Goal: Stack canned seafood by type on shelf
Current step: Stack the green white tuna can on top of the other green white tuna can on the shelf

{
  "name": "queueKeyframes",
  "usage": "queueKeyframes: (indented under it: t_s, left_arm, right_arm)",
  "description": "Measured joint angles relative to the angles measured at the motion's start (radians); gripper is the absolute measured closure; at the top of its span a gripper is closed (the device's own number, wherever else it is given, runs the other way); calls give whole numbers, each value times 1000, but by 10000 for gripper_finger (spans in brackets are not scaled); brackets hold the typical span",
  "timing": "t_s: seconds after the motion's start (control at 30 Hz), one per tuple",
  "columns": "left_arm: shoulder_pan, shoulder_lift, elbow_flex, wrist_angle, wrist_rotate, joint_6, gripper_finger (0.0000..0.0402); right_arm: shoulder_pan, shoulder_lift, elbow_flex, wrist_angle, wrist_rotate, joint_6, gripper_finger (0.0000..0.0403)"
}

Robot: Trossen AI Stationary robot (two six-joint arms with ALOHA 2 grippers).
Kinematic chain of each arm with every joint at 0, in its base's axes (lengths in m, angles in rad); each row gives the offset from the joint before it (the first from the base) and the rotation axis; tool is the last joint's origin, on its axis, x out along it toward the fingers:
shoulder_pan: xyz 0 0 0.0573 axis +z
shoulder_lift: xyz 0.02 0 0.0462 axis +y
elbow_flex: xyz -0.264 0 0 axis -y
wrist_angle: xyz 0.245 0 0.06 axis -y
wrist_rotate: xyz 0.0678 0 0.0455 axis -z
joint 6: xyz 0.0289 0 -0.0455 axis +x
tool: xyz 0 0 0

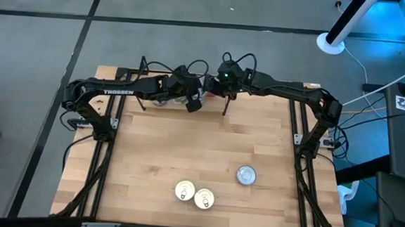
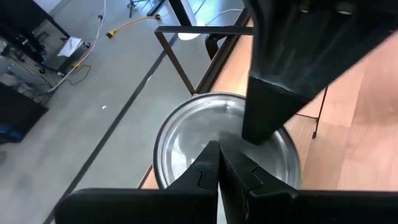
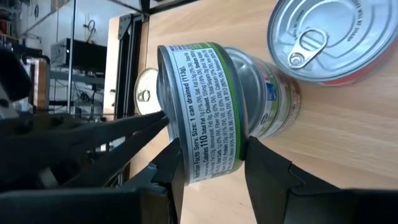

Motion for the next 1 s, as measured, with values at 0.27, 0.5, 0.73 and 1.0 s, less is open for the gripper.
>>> queueKeyframes:
  t_s: [0.27,0.5,0.73,1.0]
  left_arm:
    - [0,0,0,-1,-23,83,401]
    - [2,-2,0,-10,-31,96,401]
    - [2,-1,0,-33,-31,97,401]
    - [2,-1,0,-33,-31,97,401]
  right_arm:
    - [15,17,-1,33,13,50,274]
    - [18,43,-2,61,9,65,274]
    - [18,43,-2,59,17,65,274]
    - [18,43,-1,59,18,59,262]
